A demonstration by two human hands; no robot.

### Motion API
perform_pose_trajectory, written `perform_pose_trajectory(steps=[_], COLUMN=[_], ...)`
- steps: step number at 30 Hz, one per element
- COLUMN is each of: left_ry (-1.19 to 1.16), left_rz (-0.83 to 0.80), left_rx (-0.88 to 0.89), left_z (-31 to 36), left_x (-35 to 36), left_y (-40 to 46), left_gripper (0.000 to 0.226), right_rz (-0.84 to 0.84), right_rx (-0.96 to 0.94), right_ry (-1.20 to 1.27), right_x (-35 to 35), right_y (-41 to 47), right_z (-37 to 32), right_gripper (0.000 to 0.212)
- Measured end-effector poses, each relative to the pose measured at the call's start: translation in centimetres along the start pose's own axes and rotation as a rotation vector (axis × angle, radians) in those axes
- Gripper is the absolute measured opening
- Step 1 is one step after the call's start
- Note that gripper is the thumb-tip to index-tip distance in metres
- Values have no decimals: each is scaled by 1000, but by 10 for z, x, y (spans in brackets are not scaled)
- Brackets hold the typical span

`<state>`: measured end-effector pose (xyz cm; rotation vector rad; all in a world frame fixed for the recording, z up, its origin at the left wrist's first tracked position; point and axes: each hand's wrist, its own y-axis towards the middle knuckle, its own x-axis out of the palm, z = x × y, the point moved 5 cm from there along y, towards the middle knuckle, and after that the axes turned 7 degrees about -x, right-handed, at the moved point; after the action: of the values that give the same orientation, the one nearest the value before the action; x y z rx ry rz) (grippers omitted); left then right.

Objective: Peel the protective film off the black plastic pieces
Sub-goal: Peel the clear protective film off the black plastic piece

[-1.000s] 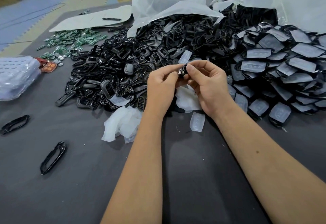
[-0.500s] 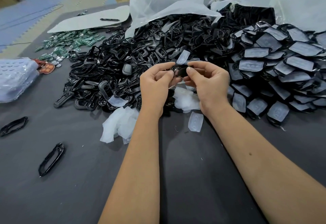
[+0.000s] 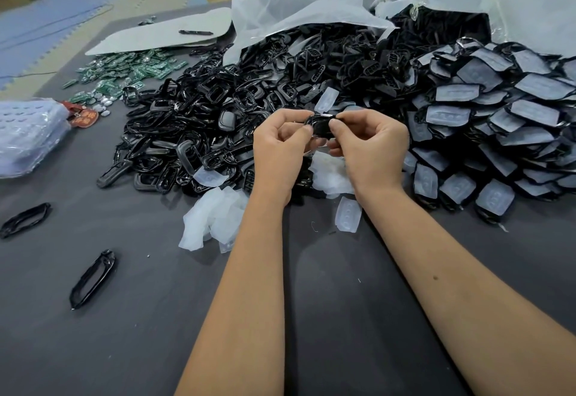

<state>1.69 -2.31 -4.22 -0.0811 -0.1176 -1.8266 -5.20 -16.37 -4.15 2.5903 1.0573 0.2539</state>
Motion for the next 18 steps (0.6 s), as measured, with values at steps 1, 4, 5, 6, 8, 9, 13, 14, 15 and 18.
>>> perform_pose_trajectory(steps=[1, 4, 5, 6, 8, 9, 13, 14, 15, 18], left_ry=[28, 86, 82, 70, 26, -5, -104, -109, -109, -85], left_rz=[-6, -3, 0, 1, -8, -17, -62, -73, -78, -62], left_rx=[16, 49, 52, 50, 39, 34, 24, 25, 27, 41], left_z=[0, 1, 1, 1, 1, 2, 6, 7, 7, 9], left_x=[0, 1, 1, 1, 0, -1, -4, -5, -5, -4], left_y=[0, -1, -1, 0, 0, 0, -1, -1, -2, -4], left_gripper=[14, 15, 16, 16, 15, 15, 19, 20, 20, 17], right_rz=[4, 7, 10, 14, 37, 46, -97, -133, -153, -178], right_rx=[3, -10, -38, -76, -138, -130, 78, 93, 97, 111], right_ry=[-12, -68, -114, -168, -244, -239, 79, 126, 152, 199], right_x=[0, -1, -1, -1, -2, -4, 1, 2, 3, 3], right_y=[0, -1, -1, -1, -2, -1, 3, 3, 3, 4], right_z=[-1, -2, -3, -5, -10, -10, -2, -1, -1, 0], right_gripper=[7, 9, 9, 10, 17, 24, 25, 18, 13, 12])
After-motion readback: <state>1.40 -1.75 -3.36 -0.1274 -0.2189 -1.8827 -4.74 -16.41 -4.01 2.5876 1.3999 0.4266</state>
